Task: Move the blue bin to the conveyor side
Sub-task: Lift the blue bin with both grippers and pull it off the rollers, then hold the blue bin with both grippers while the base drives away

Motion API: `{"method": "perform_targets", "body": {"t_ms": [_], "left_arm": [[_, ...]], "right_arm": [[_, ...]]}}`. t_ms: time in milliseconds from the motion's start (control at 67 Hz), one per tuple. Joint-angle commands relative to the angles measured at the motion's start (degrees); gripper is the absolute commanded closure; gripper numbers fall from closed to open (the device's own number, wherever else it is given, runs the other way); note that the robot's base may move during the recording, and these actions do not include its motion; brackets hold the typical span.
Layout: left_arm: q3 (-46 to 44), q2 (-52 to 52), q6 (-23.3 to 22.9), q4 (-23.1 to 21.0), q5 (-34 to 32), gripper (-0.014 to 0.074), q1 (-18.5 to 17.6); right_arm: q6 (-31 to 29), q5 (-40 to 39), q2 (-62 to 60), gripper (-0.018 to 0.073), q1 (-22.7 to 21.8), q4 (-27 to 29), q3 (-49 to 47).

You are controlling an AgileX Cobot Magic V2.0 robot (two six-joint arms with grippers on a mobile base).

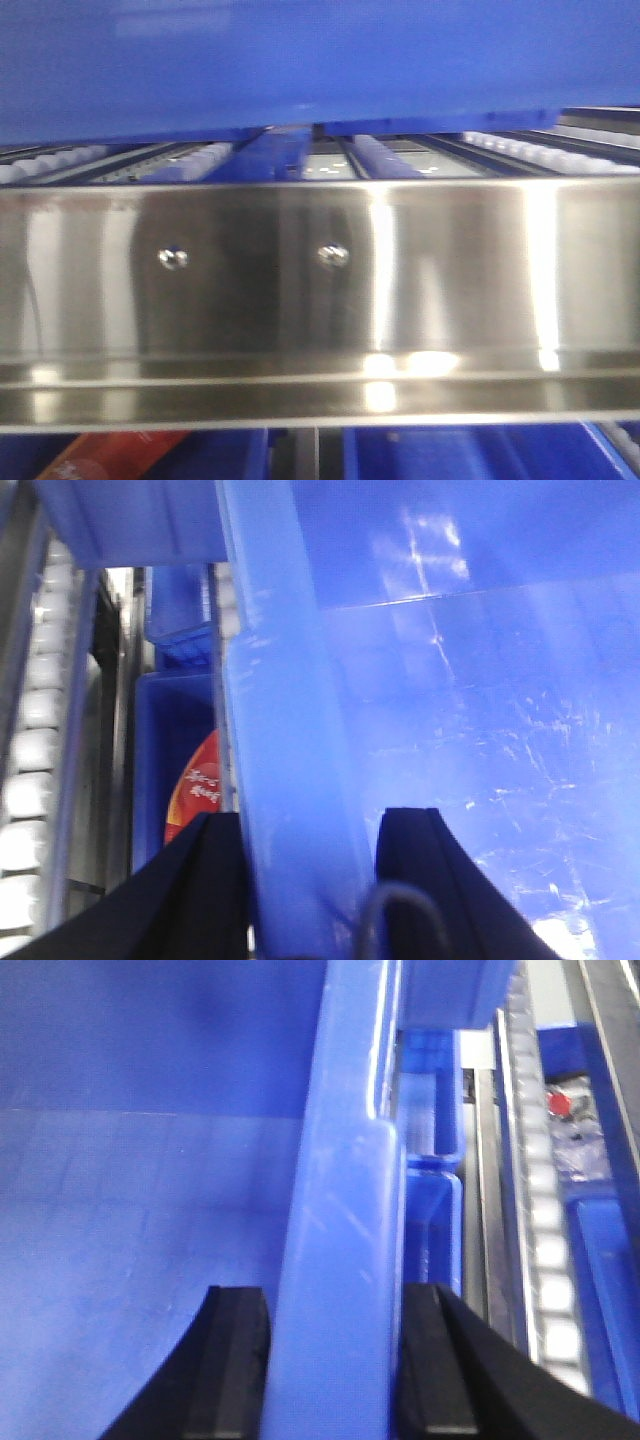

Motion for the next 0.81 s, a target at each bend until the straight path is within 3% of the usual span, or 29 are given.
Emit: {"method": "perform_targets", "body": {"t_ms": [0, 791], "left_arm": [[-0.92, -1.01, 1.08, 2.56, -3.88, 0.0606, -0.13], [-0.92, -1.01, 1.08, 2.56, -3.88, 0.0606, -0.13]], "right_arm": [[-1.11, -5.24, -1.21, 0.0637, -0.45, -3.82, -1.38], [-1.11, -5.35, -1.21, 0.0637, -0.45, -3.82, -1.38]]}}
